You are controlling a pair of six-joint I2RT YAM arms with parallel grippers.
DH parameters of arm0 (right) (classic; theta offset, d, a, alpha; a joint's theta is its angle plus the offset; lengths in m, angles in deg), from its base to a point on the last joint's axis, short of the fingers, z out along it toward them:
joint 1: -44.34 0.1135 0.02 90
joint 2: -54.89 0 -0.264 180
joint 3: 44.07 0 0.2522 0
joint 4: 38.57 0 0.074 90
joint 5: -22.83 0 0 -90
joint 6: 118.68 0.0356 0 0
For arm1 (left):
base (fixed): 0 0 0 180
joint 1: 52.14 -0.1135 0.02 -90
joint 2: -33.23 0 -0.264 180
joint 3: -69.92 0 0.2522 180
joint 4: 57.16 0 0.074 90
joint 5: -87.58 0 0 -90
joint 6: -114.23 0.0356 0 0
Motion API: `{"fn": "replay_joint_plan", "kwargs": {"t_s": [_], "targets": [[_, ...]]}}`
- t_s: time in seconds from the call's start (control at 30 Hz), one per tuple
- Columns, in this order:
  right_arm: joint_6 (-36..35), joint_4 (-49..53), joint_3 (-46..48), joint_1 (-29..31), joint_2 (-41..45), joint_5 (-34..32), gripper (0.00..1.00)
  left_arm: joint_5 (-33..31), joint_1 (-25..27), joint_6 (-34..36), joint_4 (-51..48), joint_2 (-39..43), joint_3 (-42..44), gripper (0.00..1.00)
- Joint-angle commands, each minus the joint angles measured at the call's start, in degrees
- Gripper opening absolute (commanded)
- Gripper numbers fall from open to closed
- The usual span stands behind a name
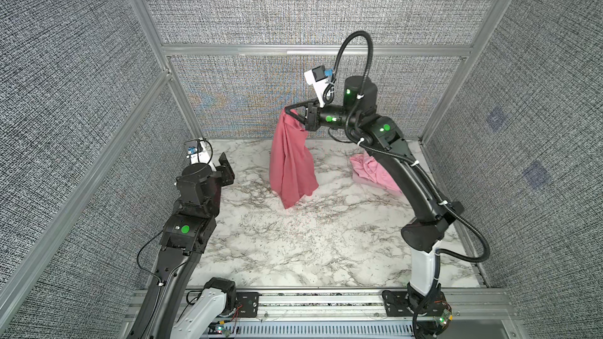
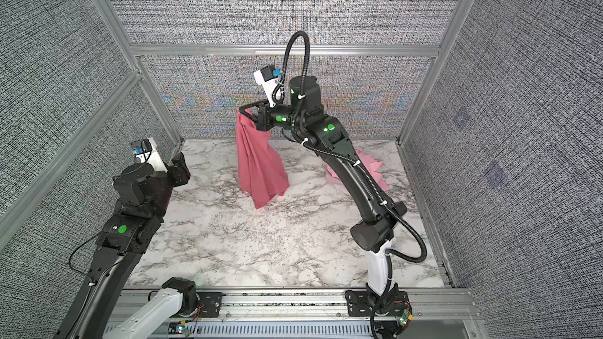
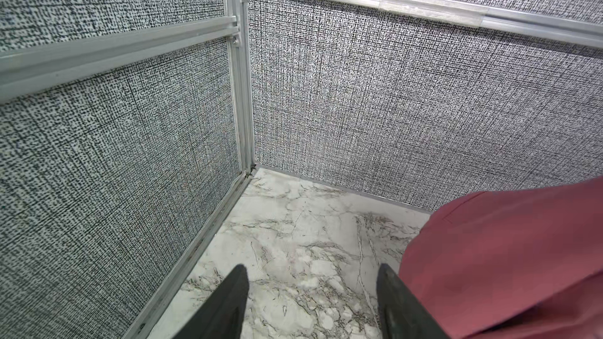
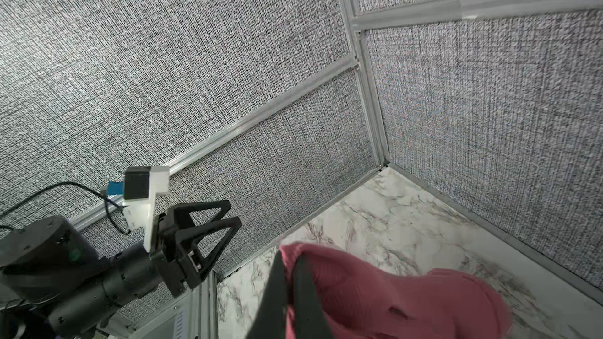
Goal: Pick out a specific cloth from the pile
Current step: 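Carry the rose-red cloth toward the left gripper and lower it onto the table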
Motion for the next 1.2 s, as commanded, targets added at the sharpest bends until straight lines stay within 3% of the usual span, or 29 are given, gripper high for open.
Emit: {"fn": "replay_joint_plan", "kwargs": {"t_s": [0.0, 0.2, 0.7, 0.9, 1.07, 1.17], "targets": [[-0.3, -3.1, -0.7, 1.9, -3.0, -1.5, 0.00, -1.0, -0.2, 0.1, -1.5, 0.8, -0.5, 0.65], [0.9, -5.1, -4.1, 6.5, -12.0, -1.0, 0.00, -0.8, -0.2, -0.2, -4.2, 3.0, -2.1, 0.65], [8.6, -16.1, -2.6, 16.1, -26.1, 1.1, 0.00, -2.2, -0.2, -1.2, -9.5, 6.0, -5.0, 0.66], [6.2, -15.2, 0.1, 18.8, -27.0, -0.4, 0.25, -1.7, -0.1, -1.2, -9.2, 5.2, -4.6, 0.66], [5.5, -21.2, 13.6, 18.5, -19.4, -3.9, 0.50, 0.2, -0.2, -0.9, -7.1, 3.9, -4.0, 0.67], [4.9, -23.0, 20.1, 17.8, -14.7, -5.8, 0.52, 2.6, -0.2, -0.7, -5.5, 2.0, -3.2, 0.67]]}}
